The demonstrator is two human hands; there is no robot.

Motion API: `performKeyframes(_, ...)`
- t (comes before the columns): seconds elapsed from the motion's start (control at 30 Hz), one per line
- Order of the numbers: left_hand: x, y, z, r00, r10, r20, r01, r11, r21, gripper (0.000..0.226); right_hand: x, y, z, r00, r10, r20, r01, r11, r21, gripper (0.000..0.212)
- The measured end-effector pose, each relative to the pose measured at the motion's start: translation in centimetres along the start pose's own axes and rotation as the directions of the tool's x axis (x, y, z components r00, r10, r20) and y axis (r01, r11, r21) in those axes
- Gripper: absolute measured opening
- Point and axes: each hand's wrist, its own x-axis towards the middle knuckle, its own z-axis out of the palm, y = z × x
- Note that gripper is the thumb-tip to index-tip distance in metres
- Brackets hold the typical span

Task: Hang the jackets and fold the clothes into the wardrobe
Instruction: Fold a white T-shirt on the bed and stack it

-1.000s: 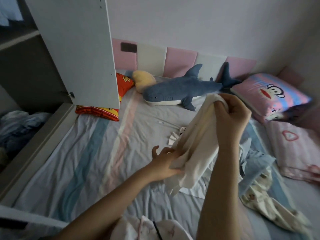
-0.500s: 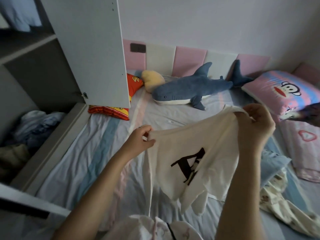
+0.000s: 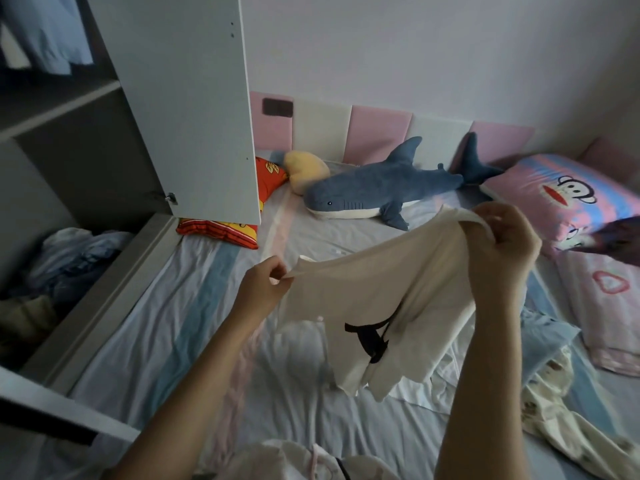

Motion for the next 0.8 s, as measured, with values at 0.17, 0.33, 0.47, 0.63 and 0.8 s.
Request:
performKeyframes(0.17,1.0,1.0,-0.2,0.999,-0.018,-0.027,0.012,0.976,-0.217,0.038,0.3,1.2,-0.9,0.994,0.027,0.103,-0.022,0.999,-0.044,0.020)
performKeyframes(0.33,2.1,0.9,-0.7,0.999,0.029,-0.025,-0.032,0.991,-0.132,0.023,0.3,2.6,-1.0,0.971,0.125,0.204,-0.080,0.973,-0.215,0.024)
performKeyframes(0.47,3.0,0.9,-2.7,0.993,0.073,0.091,-0.075,0.997,0.024,0.042,-0.1,2.4,-0.9,0.963,0.225,0.151,-0.206,0.970,-0.130,0.017)
performKeyframes(0.63,3.3,1.8,-4.0,0.962,0.029,0.271,-0.028,1.000,-0.007,0.047,-0.3,3.1,-2.3,0.809,0.427,0.405,-0.342,0.901,-0.268,0.024)
performKeyframes(0.8,4.0,1.8,-5.3,0.967,0.101,0.235,-0.071,0.989,-0.131,0.012,0.4,5.2,-3.4,0.900,0.302,0.313,-0.237,0.944,-0.230,0.005)
